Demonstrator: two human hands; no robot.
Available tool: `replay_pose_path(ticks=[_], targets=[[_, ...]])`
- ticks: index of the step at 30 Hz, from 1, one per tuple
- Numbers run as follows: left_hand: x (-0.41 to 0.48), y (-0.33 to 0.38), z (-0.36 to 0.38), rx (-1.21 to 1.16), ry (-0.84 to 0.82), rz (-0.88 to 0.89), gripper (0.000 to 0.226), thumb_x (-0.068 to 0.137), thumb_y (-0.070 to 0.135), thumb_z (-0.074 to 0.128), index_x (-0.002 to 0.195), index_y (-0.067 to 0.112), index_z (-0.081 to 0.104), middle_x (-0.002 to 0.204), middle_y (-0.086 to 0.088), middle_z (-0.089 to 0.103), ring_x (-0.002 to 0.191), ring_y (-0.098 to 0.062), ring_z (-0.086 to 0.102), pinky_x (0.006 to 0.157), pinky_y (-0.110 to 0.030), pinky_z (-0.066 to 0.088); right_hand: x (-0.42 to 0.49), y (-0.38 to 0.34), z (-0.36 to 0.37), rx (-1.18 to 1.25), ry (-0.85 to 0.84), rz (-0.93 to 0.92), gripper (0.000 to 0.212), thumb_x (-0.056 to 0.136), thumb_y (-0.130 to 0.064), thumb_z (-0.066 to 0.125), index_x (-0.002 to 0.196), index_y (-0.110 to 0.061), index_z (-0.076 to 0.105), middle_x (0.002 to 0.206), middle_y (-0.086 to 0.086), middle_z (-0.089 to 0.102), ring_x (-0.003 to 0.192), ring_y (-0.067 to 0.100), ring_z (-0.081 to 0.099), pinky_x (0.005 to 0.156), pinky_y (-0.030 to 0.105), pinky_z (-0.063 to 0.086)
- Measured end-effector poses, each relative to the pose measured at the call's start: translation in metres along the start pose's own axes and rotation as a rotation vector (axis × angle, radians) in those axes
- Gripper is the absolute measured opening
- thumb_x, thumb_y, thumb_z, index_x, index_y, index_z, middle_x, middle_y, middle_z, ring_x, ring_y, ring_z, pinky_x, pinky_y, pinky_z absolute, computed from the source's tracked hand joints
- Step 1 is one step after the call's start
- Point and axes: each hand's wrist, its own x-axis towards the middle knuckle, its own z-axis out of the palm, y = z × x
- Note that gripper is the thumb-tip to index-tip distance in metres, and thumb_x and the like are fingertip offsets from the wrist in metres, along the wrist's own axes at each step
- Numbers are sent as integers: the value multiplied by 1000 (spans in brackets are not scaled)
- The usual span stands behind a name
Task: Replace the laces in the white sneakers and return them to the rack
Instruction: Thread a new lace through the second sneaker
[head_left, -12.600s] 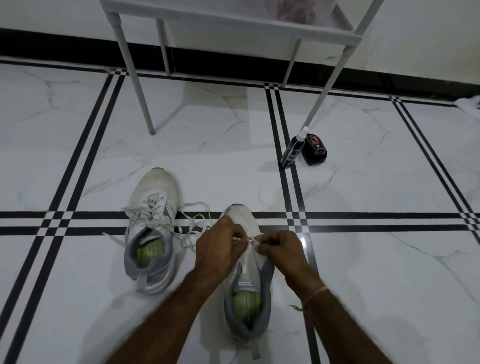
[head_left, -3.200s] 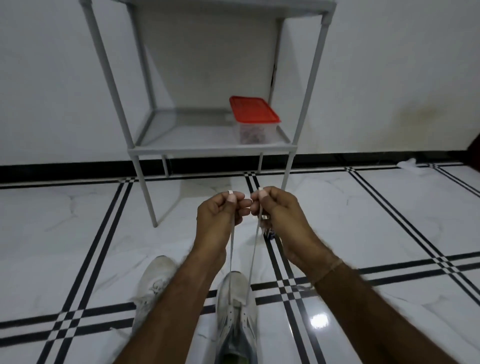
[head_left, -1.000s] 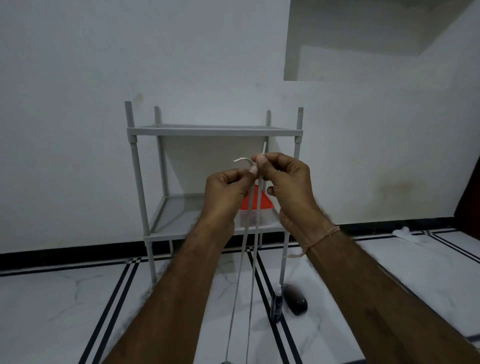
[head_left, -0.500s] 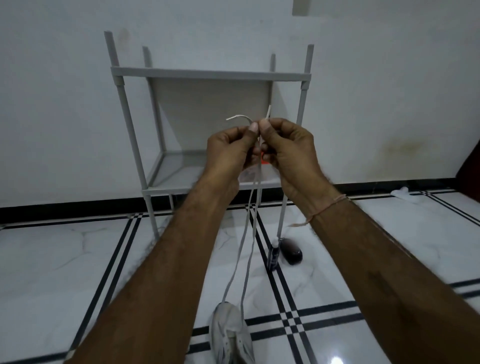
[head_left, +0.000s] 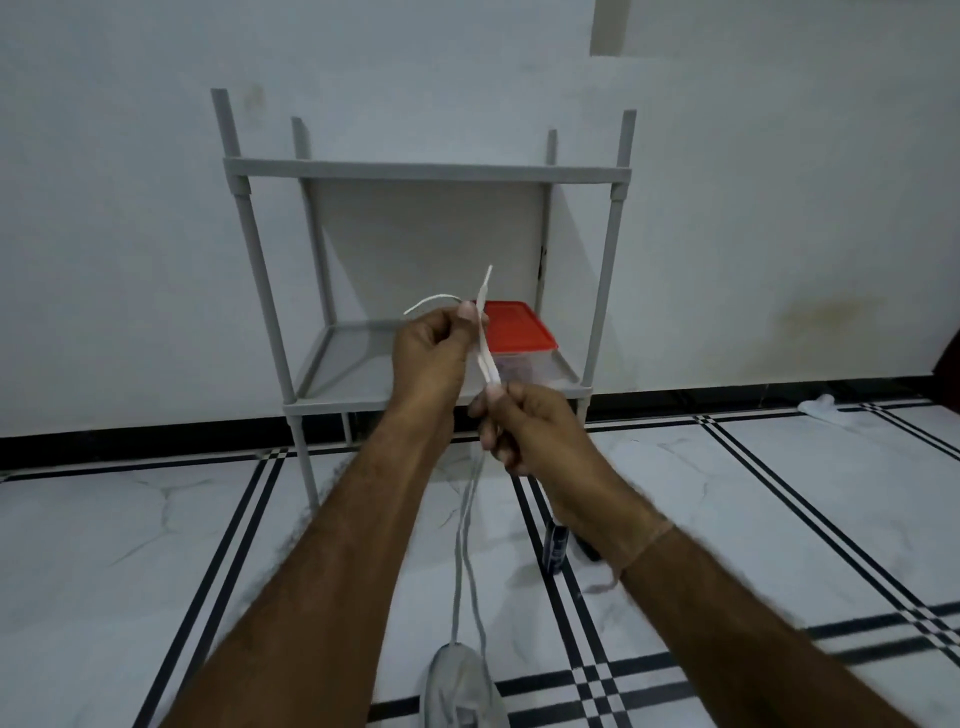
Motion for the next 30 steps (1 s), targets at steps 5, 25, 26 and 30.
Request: replay_pose_path(ticks=[5, 25, 26, 30], targets=[[-39, -66, -23, -32, -549, -305, 48, 106, 47, 37, 116, 11, 67, 85, -8, 68, 80, -21, 70, 89, -42, 51, 20, -4, -13, 3, 133, -93, 31, 106, -30, 52, 104, -6, 72, 78, 3, 66, 51, 0, 54, 53, 19, 48], [-143, -246, -74, 142, -354, -579, 22, 103, 27, 56, 107, 15, 74, 96, -3, 77, 94, -13, 72, 88, -34, 48, -32, 182, 6, -102, -50, 170, 24, 106, -19, 55, 103, -2, 72, 92, 11, 75, 64, 1, 60, 58, 13, 45], [-144, -251, -74, 119, -245, -587, 21, 103, 21, 56, 101, 10, 74, 90, -6, 76, 86, -15, 71, 85, -34, 48, -34, 188, 6, -114, -13, 171, 24, 104, -22, 58, 104, -3, 72, 99, 9, 76, 66, 3, 61, 58, 15, 45], [-141, -266, -73, 14, 37, -672, 23, 102, 24, 57, 106, 8, 73, 93, -5, 78, 82, -11, 72, 77, -29, 53, -71, 243, 9, -264, 96, 271, 20, 94, -29, 72, 106, -13, 69, 103, -1, 71, 92, 12, 67, 79, 29, 59]])
